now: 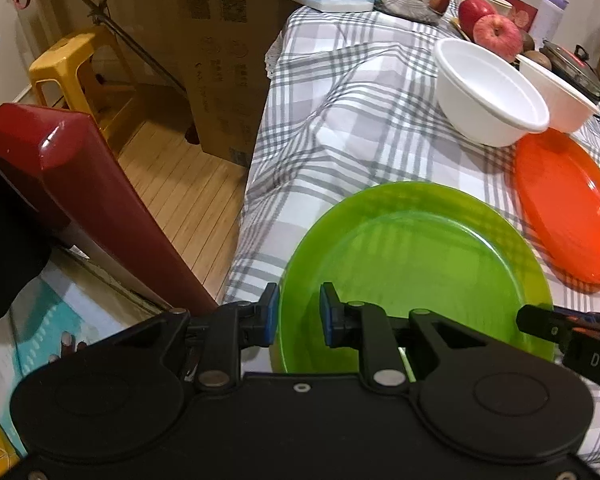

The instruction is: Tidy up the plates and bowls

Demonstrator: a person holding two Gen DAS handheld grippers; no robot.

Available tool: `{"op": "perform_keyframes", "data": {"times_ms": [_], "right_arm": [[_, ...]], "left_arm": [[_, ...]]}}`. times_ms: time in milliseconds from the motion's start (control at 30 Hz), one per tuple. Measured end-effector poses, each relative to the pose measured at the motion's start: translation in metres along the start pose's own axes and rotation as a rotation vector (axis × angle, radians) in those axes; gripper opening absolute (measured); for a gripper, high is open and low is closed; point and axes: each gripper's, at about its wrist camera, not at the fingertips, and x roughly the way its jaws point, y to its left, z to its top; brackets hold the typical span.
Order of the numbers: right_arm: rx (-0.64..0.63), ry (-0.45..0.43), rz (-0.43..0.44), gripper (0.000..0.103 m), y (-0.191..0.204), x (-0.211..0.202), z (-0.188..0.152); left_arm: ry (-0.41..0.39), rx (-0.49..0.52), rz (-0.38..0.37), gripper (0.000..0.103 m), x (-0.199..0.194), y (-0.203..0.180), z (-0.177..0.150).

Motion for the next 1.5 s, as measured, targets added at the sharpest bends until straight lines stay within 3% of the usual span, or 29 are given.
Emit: {"op": "perform_keyframes", "data": {"times_ms": [500, 867, 967, 1033, 1200, 1500], "right_arm": [[-0.042, 0.014, -0.014, 0.024, 0.01, 0.005, 0.0], [-0.001, -0.074, -0.029, 0.024, -0.004, -0.022, 0.003], [0.021, -0.103, -0.016, 0.031, -0.011, -0.036, 0.003], [0.032, -0.119, -0.01, 0.037, -0.017, -0.046, 0.001], [0.062, -0.148, -0.014, 0.038, -0.04, -0.069, -0.005], [0.156, -0.191, -0.082, 0.038, -0.118, -0.12, -0.034]], "left_arm": [[0.016, -0.009, -0.006, 0.028, 0.001, 0.005, -0.006], [-0.033, -0.005, -0.009, 0.028, -0.026, 0.001, -0.005], [-0.061, -0.003, -0.011, 0.029, -0.039, -0.004, -0.005], [-0.084, 0.013, -0.01, 0.029, -0.049, -0.011, -0.006], [-0.109, 0.063, -0.034, 0.033, -0.072, -0.038, -0.004], [-0.07, 0.197, -0.124, 0.033, -0.091, -0.121, -0.013]]}}
